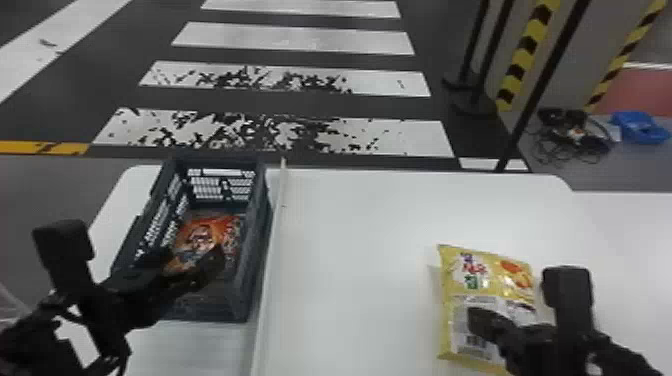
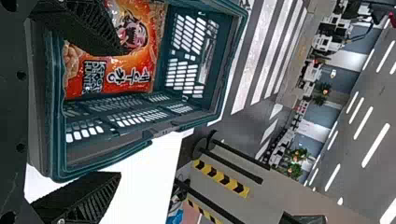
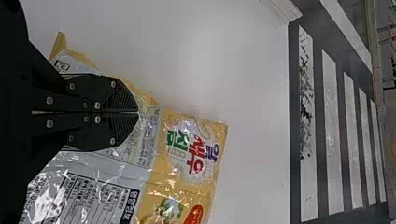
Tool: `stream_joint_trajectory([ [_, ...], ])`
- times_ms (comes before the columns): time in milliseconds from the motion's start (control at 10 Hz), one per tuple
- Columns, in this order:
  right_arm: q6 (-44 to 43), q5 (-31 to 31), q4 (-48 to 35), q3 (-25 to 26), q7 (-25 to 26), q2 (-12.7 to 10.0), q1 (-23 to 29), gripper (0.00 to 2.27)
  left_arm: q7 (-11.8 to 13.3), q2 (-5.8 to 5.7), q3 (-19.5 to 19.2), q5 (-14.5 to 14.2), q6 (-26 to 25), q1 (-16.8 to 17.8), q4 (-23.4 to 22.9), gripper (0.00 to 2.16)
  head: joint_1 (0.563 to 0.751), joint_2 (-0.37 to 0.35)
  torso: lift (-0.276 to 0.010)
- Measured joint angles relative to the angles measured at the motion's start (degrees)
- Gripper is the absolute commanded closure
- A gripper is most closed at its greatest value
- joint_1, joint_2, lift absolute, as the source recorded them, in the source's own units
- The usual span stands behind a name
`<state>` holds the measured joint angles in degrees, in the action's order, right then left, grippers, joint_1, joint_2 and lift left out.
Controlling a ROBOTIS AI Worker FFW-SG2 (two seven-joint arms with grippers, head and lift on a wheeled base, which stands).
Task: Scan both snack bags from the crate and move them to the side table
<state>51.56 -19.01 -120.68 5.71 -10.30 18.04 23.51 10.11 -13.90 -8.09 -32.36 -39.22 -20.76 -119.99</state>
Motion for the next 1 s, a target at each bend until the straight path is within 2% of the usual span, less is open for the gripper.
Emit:
stream_joint_trajectory([
  [300, -1.15, 0.56, 2.60, -0.42, -1.85, 0.79, -0.04, 2.24, -0.34, -0.09, -0.35, 0.06, 0.03, -0.19, -2.66, 0.03, 0.695, -0.052, -0.095],
  [500, -1.63, 0.53, 3.37, -0.36, -1.92, 1.15, -0.06, 2.24, -1.83, -0.70, -0.59, 2.74, 0.85, -0.05, -5.99, 0.03, 0.695, -0.047, -0.095],
  [700, -1.93, 0.55, 4.10, -0.37, -1.92, 1.37, -0.24, 2.24, -2.13, -1.22, -0.96, 4.34, 1.99, 0.10, -7.45, 0.03, 0.695, -0.041, -0.095],
  [1000, -1.92, 0.57, 4.78, -0.98, -2.52, 2.13, -0.19, 2.24, -4.14, -2.29, 0.95, 8.04, 4.60, -0.14, -9.63, 0.03, 0.695, -0.041, -0.095],
])
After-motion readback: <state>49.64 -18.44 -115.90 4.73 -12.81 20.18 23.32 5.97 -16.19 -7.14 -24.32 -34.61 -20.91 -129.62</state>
